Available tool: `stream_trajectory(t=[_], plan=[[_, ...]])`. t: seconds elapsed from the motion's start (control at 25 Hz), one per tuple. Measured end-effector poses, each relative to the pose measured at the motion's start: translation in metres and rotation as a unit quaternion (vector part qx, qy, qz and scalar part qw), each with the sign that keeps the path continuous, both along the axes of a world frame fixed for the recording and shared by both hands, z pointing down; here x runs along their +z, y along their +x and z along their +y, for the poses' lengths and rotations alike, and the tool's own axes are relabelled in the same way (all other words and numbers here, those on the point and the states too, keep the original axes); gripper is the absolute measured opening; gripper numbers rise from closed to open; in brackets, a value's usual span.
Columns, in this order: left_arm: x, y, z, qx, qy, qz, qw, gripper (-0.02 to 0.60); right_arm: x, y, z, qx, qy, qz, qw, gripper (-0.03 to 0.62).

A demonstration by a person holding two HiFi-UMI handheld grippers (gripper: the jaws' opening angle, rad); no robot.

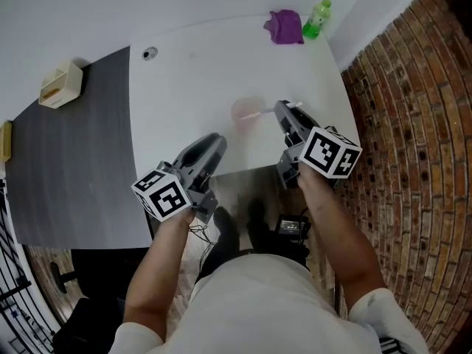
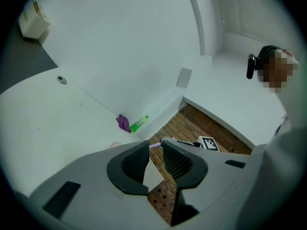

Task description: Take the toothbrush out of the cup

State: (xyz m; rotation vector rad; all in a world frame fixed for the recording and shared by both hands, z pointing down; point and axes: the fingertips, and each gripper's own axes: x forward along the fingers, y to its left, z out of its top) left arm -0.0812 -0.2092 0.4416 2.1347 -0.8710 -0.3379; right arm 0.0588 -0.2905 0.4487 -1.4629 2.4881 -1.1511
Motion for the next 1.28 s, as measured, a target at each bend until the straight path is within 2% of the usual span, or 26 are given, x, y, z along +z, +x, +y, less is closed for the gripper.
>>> stream_trajectory(t=[0.48,1.28], plan=[[-0.028,0.003,0.018,-0.012,0.016,-0.002,0.9998,0.083,-0.05,0.012,0.028,-0.013,0.048,-0.024,0.998,0.064],[-0.068,0.003,0.058,-0.007,0.048,0.014,0.9987,0.083,-0.098,0.036,0.08,-0.012,0.086,-0.048,0.995,0.064]])
